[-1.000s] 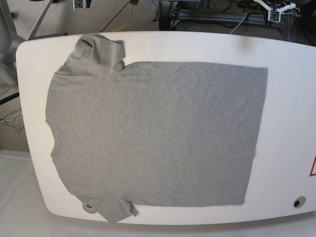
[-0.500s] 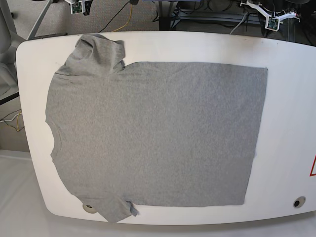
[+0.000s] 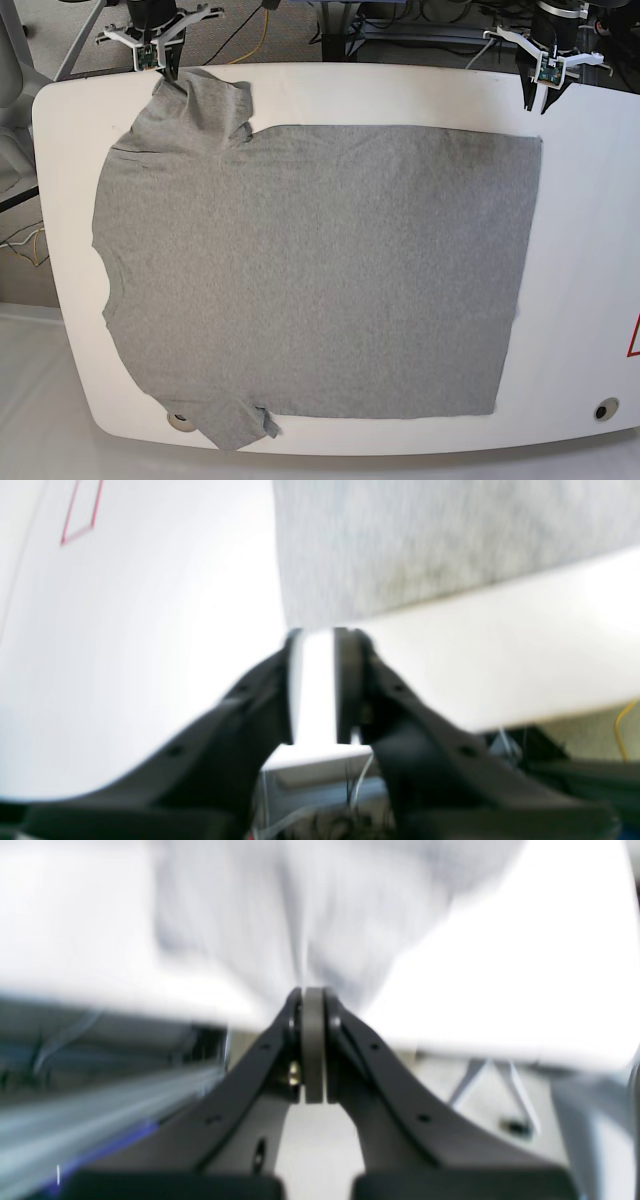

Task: Fold the T-shirt properly
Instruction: 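Lower both grippers toward the shoulder corners of the grey T-shirt, then position both open grippers at the shoulder edges of the shirt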

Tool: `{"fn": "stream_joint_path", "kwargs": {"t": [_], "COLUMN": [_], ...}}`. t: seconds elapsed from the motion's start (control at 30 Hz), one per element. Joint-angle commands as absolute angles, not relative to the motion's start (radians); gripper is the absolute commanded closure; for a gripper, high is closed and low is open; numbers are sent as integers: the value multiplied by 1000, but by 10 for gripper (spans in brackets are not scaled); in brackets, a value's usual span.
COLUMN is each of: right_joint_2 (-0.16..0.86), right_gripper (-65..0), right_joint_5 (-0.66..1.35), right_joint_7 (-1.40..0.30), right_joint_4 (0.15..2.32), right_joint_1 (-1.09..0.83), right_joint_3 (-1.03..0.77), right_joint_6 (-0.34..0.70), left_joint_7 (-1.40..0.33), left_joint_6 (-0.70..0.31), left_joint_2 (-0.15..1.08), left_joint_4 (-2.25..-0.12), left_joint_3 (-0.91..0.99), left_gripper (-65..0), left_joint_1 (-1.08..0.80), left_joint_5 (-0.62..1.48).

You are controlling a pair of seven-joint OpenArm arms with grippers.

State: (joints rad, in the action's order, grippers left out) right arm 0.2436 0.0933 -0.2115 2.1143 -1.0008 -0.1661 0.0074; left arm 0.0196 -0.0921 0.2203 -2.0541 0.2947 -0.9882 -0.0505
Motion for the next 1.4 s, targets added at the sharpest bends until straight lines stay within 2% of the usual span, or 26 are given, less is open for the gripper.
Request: {"fn": "stream_joint_path", "kwargs": {"t": [0.0,0.07,0.2,0.33,0.4,0.67,0.77,0.8,0.93,1.07,1.37], "right_joint_2": [250,250,248,247,247,243,244,244,244,243,242], "right_gripper": [0,-17,-79,-134,-146,-126,-121,-121,-124,-122,-119], "right_joint_5": [105,100,104,112,142,214,283,295,343,429,527], "right_joint_7": [-221,-214,-206,-200,-183,-217,-333,-358,-418,-443,-456], "right_joint_4": [2125,2110,2106,2103,2109,2095,2107,2108,2106,2102,2098], "right_joint_1": [-1005,-972,-960,-953,-946,-893,-854,-844,-814,-781,-778], "right_joint_3": [-192,-226,-243,-247,-227,-209,-260,-271,-319,-338,-351], "right_joint_6": [0,-5,-4,6,30,62,49,46,39,36,75], "left_joint_7": [48,60,66,71,85,50,-22,-41,-100,-36,-11], "left_joint_6": [-92,-93,-90,-90,-89,-94,-104,-107,-125,-112,-105], "left_joint_2": [222,228,231,235,248,264,268,270,273,257,245], "left_joint_4": [-2075,-2070,-2069,-2073,-2073,-2067,-2053,-2053,-2051,-2046,-2045], "left_joint_3": [303,300,300,301,303,302,304,304,305,298,295], "left_gripper": [-145,-180,-178,-161,-109,-8,0,-13,-150,-225,-187], "left_joint_1": [-1001,-1000,-1003,-1000,-988,-944,-892,-882,-845,-829,-840], "left_joint_5": [-36,-3,13,23,26,36,52,58,80,68,49]}}
